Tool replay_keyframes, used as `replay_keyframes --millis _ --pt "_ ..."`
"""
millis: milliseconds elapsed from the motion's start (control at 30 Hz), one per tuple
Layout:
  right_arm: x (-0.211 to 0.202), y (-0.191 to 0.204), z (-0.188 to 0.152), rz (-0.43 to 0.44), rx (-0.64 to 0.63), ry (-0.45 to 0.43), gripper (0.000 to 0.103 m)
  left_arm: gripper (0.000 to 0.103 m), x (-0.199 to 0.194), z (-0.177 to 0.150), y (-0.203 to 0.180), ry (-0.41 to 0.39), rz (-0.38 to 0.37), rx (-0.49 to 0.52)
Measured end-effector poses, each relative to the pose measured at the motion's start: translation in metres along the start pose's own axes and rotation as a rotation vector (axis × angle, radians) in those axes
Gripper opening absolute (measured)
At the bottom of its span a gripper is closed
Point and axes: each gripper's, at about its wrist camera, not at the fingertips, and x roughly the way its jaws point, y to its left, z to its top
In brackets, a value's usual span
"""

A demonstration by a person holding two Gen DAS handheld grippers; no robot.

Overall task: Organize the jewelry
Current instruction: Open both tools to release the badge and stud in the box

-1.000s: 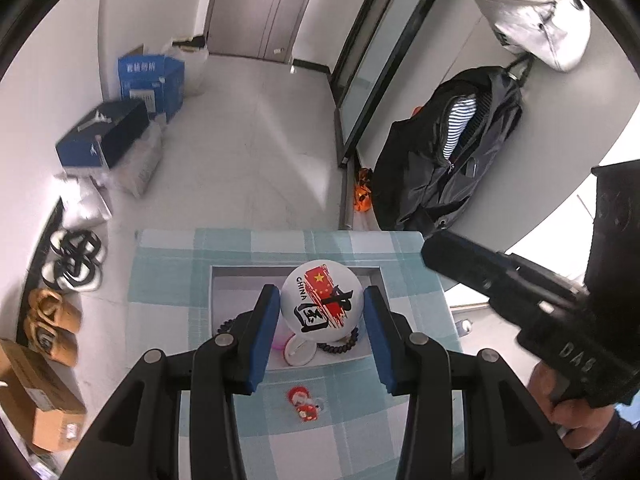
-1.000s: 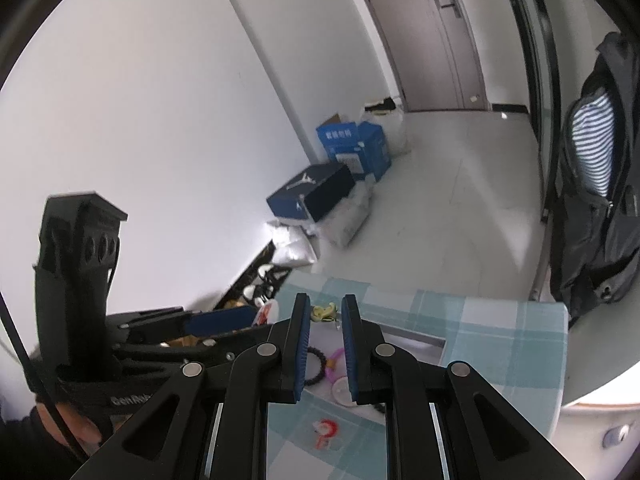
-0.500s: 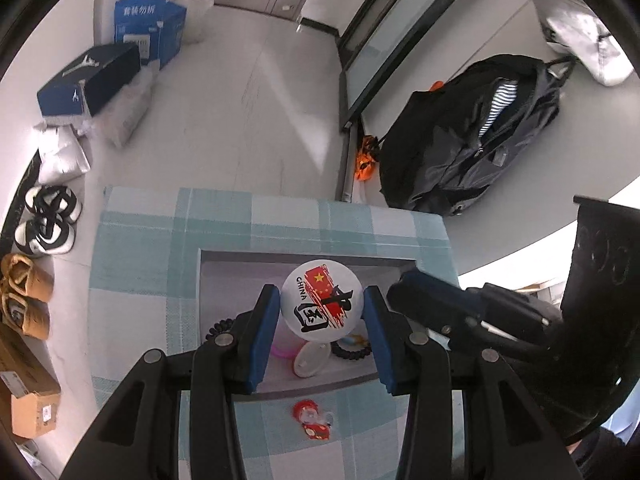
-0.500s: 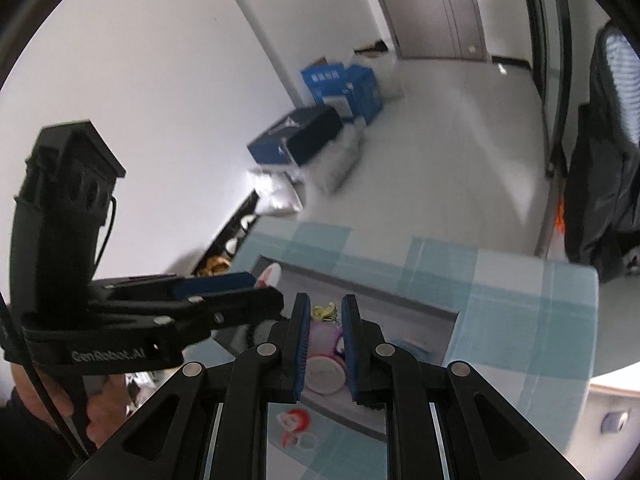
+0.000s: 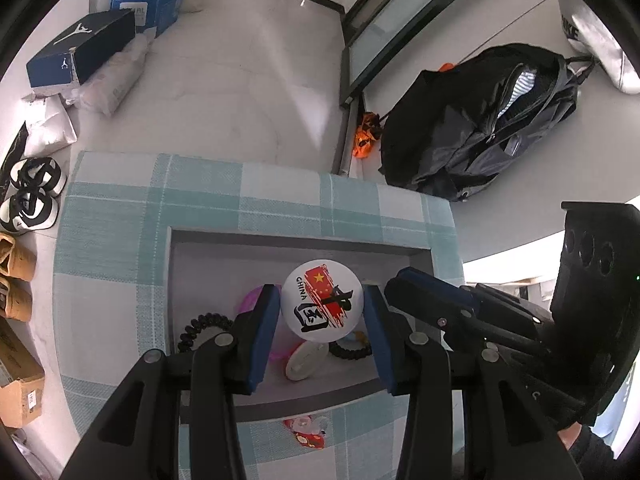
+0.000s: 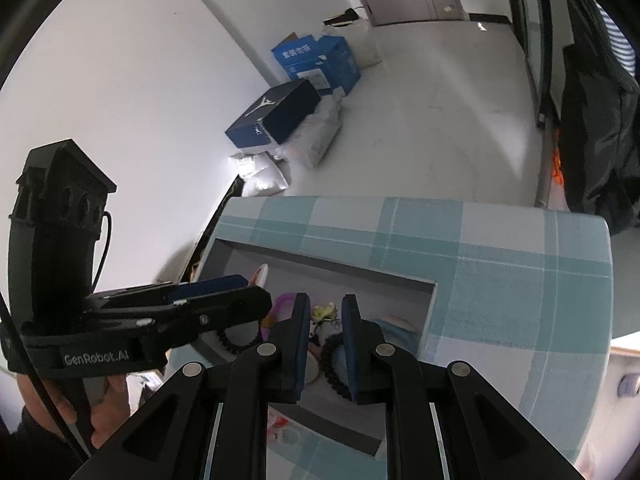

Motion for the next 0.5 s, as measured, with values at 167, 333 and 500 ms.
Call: replay_keyframes --millis 167,333,500 --pt "-0.003 0.000 -0.001 -0.010 0.005 -0.006 0.019 0.041 0.005 -0.002 0.009 0.054 0.062 -0.050" --pt "-0.010 0.006 0.001 0.011 -0.032 -0.033 0.035 0.060 -0.007 -0.002 0.009 0.004 0.080 -0.048" --pt "-0.024 0.006 0.002 -0.005 -0.032 -0.080 0.045 0.061 -0.017 -0.004 0.011 -0.019 0.070 -0.053"
